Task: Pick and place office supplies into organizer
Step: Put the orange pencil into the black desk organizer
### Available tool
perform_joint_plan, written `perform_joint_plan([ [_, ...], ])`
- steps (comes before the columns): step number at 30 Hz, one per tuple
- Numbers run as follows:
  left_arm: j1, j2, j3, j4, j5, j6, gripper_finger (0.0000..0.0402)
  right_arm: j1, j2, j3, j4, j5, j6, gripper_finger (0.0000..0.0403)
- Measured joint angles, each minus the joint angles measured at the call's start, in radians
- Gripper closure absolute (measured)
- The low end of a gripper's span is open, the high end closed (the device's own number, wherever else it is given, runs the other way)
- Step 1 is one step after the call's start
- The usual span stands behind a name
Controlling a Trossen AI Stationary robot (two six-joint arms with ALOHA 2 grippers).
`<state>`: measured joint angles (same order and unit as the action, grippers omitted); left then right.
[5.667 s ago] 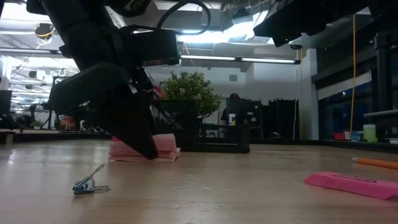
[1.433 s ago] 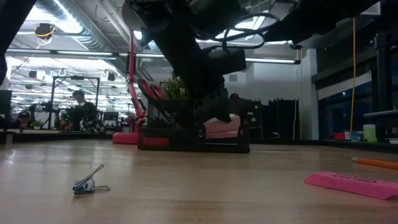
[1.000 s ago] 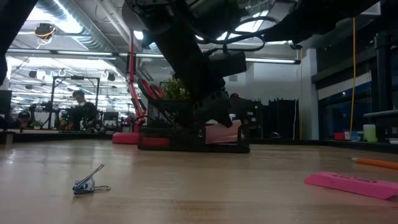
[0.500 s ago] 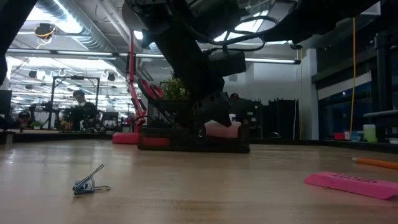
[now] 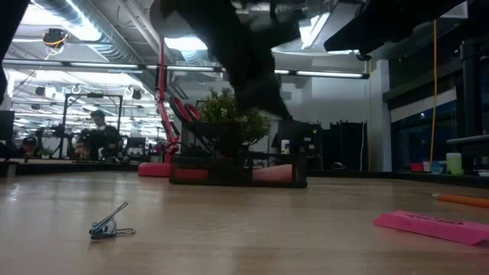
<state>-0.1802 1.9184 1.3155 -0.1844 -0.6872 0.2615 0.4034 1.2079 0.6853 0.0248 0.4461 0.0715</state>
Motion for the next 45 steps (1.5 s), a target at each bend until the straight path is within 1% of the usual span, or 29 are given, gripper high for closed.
perform_joint_plan([
  [3,-0.026,-0.078,0.0,-0.019,0.0,0.034,0.0302,0.008,0.0,0.0,0.009,-0.003,-0.001,0.04],
  [5,-0.044,-0.137,0.0,-0.06,0.001,0.034,0.0309,0.021,0.0,0.0,0.008,-0.004,-0.016,0.04],
  [7,-0.063,-0.196,-0.002,-0.107,0.01,-0.003,0.0319,0.042,0.0,0.0,0.008,-0.004,-0.037,0.04],
  [10,-0.097,-0.294,-0.07,-0.083,0.029,-0.053,0.0341,0.074,0.0,0.0,0.01,-0.006,-0.053,0.04],
  [14,-0.153,-0.415,-0.237,0.036,0.032,-0.112,0.0384,0.102,-0.003,0.0,0.009,-0.006,-0.028,0.04],
  [16,-0.179,-0.467,-0.323,0.115,0.032,-0.155,0.0396,0.114,-0.003,0.0,0.0,-0.006,0.0,0.04],
  [20,-0.243,-0.547,-0.488,0.306,0.029,-0.188,0.0398,0.131,-0.003,0.0,-0.013,-0.029,0.047,0.04],
  [22,-0.276,-0.585,-0.563,0.404,0.029,-0.168,0.04,0.132,-0.003,0.0,-0.013,-0.048,0.054,0.04],
  [26,-0.33,-0.659,-0.704,0.577,0.029,-0.138,0.0399,0.13,-0.003,0.0,-0.01,-0.051,0.056,0.04],
  [28,-0.349,-0.7,-0.761,0.626,0.029,-0.128,0.0399,0.13,-0.003,0.0,-0.009,-0.051,0.06,0.04],
  [31,-0.364,-0.759,-0.82,0.637,0.03,-0.127,0.04,0.13,-0.003,0.015,-0.017,-0.049,0.142,0.04],
  [33,-0.364,-0.798,-0.848,0.639,0.029,-0.127,0.04,0.13,-0.004,0.051,-0.055,-0.048,0.203,0.0401],
  [37,-0.361,-0.86,-0.891,0.637,0.028,-0.126,0.0399,0.13,-0.001,0.154,-0.271,-0.047,0.35,0.0401],
  [40,-0.361,-0.885,-0.909,0.638,0.028,-0.126,0.04,0.138,0.016,0.229,-0.403,-0.009,0.423,0.0401],
  [42,-0.361,-0.894,-0.919,0.638,0.028,-0.126,0.04,0.146,0.028,0.252,-0.462,0.006,0.475,0.0401],
  [45,-0.361,-0.897,-0.932,0.638,0.029,-0.126,0.0398,0.165,0.039,0.249,-0.522,0.009,0.636,0.0402],
])
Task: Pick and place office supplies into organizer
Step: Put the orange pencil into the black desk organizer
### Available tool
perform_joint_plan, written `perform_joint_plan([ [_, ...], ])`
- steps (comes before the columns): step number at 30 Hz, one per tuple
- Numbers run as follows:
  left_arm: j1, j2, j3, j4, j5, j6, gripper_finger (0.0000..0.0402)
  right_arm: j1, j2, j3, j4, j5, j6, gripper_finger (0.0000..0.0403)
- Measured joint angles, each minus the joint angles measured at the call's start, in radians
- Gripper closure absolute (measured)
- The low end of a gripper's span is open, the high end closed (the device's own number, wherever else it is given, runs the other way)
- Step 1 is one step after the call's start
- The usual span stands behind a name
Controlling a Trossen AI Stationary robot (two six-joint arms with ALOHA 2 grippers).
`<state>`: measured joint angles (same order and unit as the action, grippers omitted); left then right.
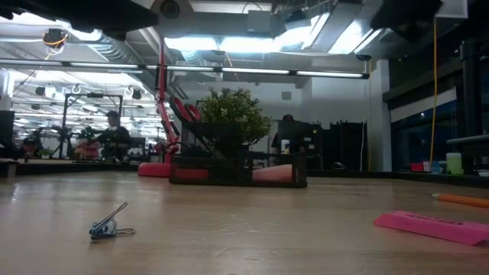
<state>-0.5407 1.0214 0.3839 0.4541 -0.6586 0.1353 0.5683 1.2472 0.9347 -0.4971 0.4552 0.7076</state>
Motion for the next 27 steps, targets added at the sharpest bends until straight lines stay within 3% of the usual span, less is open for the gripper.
perform_joint_plan([
  [10,0.0,0.002,-0.004,-0.009,0.0,0.0,0.0399,0.098,0.169,0.016,-0.082,-0.035,0.428,0.0402],
  [16,0.0,0.002,-0.004,-0.007,0.0,0.006,0.0398,0.135,0.31,0.147,-0.342,-0.123,0.666,0.0403],
  [20,0.0,0.002,-0.004,-0.009,0.0,0.001,0.04,0.151,0.378,0.235,-0.426,-0.137,0.754,0.0402],
  [27,0.0,0.003,-0.004,-0.01,0.027,0.001,0.0399,0.15,0.437,0.286,-0.402,-0.179,0.77,0.0386],
])
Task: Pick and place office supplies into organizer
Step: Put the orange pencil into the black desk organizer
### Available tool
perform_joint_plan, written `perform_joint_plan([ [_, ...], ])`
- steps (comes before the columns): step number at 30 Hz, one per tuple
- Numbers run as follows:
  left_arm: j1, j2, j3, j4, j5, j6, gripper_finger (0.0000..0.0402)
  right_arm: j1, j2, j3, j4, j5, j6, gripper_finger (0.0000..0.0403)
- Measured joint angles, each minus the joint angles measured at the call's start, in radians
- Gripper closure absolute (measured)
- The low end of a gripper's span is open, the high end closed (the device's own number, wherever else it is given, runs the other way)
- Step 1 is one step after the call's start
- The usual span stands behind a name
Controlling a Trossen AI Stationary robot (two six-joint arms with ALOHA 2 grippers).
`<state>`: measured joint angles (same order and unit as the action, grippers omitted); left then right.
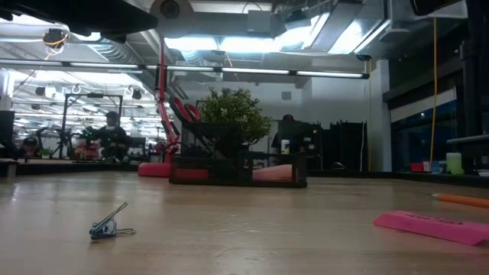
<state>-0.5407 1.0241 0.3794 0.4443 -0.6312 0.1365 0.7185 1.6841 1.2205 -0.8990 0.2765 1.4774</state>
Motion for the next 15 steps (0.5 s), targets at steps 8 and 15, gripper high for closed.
perform_joint_plan([
  [8,0.0,0.0,0.0,-0.053,0.003,-0.01,0.0399,0.0,0.024,0.0,-0.075,-0.001,0.126,0.0334],
  [15,-0.001,-0.002,0.0,-0.08,0.003,-0.022,0.0399,-0.001,0.048,0.0,-0.082,-0.009,0.172,0.0255],
])
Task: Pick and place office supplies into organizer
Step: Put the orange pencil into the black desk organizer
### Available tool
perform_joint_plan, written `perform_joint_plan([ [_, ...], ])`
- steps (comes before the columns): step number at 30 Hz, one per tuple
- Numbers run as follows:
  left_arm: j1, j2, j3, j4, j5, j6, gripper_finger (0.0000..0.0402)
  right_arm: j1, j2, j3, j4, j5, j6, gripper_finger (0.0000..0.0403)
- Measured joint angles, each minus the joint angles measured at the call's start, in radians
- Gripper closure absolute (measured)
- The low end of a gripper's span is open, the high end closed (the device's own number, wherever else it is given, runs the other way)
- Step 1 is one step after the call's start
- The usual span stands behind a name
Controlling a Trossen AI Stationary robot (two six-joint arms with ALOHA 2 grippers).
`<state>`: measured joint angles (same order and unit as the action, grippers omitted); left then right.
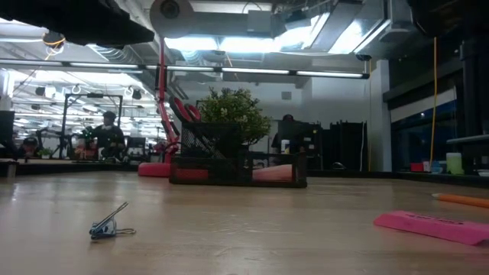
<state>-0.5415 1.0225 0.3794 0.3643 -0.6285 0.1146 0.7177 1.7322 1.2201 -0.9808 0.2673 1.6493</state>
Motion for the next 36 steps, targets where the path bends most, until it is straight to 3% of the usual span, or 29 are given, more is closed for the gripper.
perform_joint_plan([
  [8,0.0,0.0,0.0,-0.01,0.001,-0.014,0.0399,-0.013,0.069,0.0,-0.051,-0.019,0.025,0.0206],
  [24,0.0,0.0,0.0,-0.008,0.037,-0.026,0.0399,-0.074,0.133,-0.005,-0.043,-0.13,0.093,0.0213],
  [36,0.0,0.0,0.0,-0.012,0.051,-0.026,0.0399,-0.079,0.124,-0.17,0.168,-0.131,0.122,0.0214],
])
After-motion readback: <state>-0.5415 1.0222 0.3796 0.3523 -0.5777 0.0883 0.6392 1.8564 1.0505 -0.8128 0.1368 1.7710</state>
